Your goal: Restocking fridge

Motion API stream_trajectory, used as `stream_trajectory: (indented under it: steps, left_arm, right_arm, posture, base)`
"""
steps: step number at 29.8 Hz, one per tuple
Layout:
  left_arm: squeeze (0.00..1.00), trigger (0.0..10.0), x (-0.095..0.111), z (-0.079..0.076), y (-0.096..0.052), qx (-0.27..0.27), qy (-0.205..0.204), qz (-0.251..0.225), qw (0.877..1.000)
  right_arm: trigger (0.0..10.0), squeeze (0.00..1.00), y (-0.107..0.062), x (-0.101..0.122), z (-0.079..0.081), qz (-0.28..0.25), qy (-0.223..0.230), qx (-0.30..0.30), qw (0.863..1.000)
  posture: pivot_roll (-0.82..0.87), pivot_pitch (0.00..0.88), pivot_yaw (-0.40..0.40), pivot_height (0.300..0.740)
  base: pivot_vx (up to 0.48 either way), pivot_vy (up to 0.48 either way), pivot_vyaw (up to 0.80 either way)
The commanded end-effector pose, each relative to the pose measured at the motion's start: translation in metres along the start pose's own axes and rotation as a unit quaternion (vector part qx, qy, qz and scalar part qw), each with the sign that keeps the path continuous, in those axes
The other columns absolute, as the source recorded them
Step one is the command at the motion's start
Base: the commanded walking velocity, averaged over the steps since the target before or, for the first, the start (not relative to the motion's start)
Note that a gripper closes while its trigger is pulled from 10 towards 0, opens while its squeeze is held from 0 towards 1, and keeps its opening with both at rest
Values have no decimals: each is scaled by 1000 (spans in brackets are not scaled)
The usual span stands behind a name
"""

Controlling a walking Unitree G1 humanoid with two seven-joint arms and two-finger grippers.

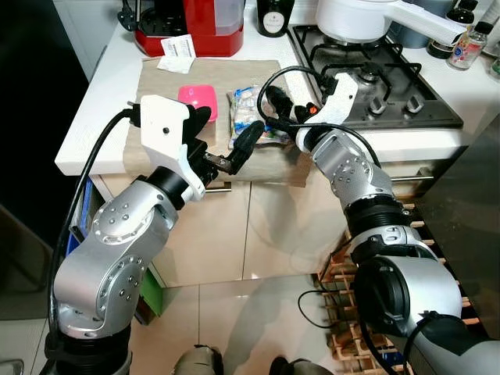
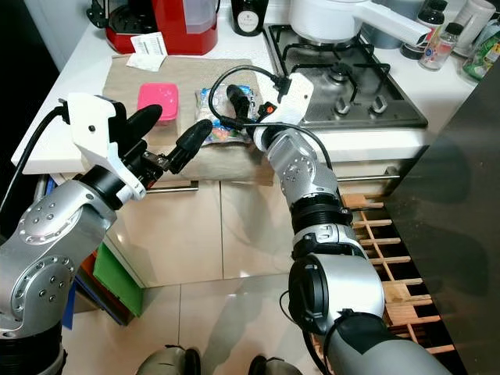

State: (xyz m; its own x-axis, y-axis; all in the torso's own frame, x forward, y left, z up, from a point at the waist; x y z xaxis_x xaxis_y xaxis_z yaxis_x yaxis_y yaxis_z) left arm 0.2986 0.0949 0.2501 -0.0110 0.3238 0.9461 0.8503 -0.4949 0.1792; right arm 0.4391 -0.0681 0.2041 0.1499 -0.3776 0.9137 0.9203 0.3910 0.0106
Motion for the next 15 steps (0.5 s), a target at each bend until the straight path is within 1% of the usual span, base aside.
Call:
stream_trajectory:
  steps: [1, 5, 9, 11, 13, 14, 15]
  left_arm:
    - [0, 10000, 2, 0, -1, 2, -5, -1, 1000]
    - [0, 10000, 2, 0, -1, 3, -7, -1, 1000]
    - [0, 10000, 1, 0, 0, 5, -11, 0, 1000]
    - [0, 10000, 1, 1, 0, 7, -13, -1, 1000]
    - [0, 10000, 1, 1, 0, 7, -13, -1, 1000]
    - [0, 10000, 1, 1, 0, 8, -15, -1, 1000]
    - [0, 10000, 1, 1, 0, 8, -15, -1, 1000]
  right_arm:
    - [10000, 0, 3, 4, 4, 5, 9, 5, 1000]
    - [10000, 0, 4, 2, 4, 12, 14, 5, 1000]
    - [10000, 0, 6, -2, 7, 27, 28, 14, 999]
    - [10000, 0, 6, -5, 9, 34, 28, 18, 999]
    - [10000, 0, 6, -10, 9, 49, 35, 19, 998]
    - [10000, 0, 6, -16, 7, 66, 44, 14, 997]
    - [10000, 0, 6, -16, 7, 66, 44, 14, 997]
  posture:
    - [121, 101, -39, 740]
    - [121, 103, -42, 740]
    - [122, 105, -44, 740]
    - [122, 105, -44, 740]
    - [122, 105, -44, 740]
    - [122, 105, -44, 740]
    - [122, 105, -44, 740]
  base:
    - [0, 0, 0]
    - [0, 0, 0]
    - [0, 0, 0]
    - [0, 0, 0]
    - [0, 0, 0]
    - [0, 0, 0]
    - [0, 0, 0]
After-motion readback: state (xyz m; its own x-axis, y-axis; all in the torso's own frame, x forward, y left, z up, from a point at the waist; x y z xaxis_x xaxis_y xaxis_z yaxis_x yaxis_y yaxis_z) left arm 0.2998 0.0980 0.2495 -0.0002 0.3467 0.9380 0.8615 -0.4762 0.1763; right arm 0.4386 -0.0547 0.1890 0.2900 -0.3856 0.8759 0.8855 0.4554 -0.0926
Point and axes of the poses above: a point about 5 cm out from each wrist's last joint towards the gripper, its own y axis pointing out of the wrist towards the gripper, its own x axis along the axis of the wrist's last joint, z = x × y, the point moved 4 cm from there along y, pointing out of the wrist towards the gripper, and after that the axes turned 14 degrees about -y, right-handed, at the moved point
